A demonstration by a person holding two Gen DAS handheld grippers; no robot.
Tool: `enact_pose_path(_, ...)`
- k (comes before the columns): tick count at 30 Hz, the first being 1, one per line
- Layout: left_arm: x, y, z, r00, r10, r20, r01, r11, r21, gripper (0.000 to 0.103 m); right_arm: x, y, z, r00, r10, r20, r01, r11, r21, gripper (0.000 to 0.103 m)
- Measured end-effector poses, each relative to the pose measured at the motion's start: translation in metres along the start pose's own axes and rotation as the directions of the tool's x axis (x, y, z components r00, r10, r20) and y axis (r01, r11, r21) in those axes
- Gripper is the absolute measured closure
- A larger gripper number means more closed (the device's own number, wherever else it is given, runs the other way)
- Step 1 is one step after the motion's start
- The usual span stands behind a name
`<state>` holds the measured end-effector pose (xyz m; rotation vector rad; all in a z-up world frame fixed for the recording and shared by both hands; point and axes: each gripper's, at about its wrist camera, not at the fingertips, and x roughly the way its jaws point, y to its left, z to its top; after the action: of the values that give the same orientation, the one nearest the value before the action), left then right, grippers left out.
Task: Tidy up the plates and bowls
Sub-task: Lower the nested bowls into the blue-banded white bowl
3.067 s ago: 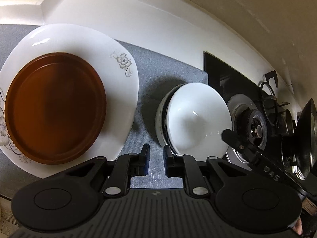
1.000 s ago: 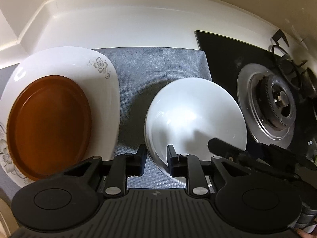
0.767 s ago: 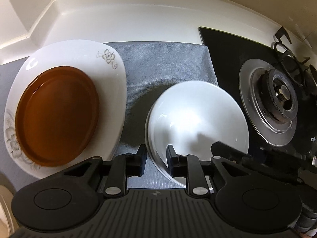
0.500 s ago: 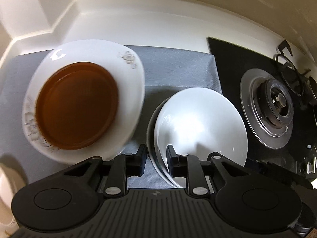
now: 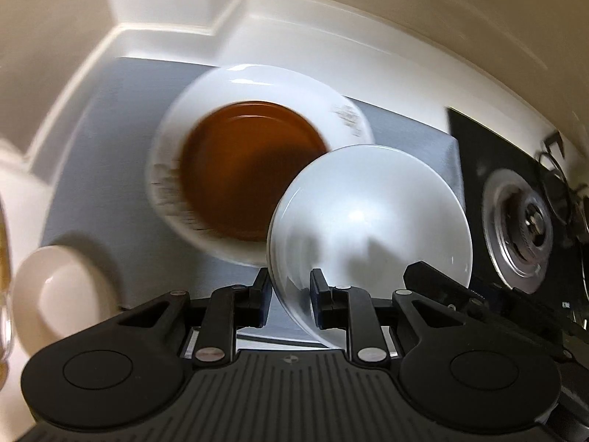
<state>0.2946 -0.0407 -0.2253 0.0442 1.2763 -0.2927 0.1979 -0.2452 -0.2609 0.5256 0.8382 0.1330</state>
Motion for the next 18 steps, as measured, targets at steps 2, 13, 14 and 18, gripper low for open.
enact_pose_path(2,-0.006,0.014,0.0,1.0,0.015,0.012,-0.015,1.0,-0.017,0.079,0.006,0.014,0.002,1.0,0.017,-0.008,-0.017,1.0,-0.016,0.064)
enact_pose_path(13,-0.028,0.092,0.003,0.997,0.071,0.019,-0.068,0.989,-0.13,0.079,0.049,0.087,0.008,0.993,0.099,-0.068,-0.105,0.991,-0.089,0.064)
enact_pose_path(14,-0.03,0.098,0.003,0.997,0.076,0.02,-0.073,0.988,-0.139,0.079,0.053,0.094,0.009,0.992,0.106,-0.073,-0.113,0.989,-0.095,0.064)
enact_pose_path(18,-0.044,0.124,0.003,0.996,0.085,0.029,-0.078,0.98,-0.183,0.079,0.063,0.117,0.014,0.987,0.139,-0.085,-0.148,0.982,-0.114,0.064)
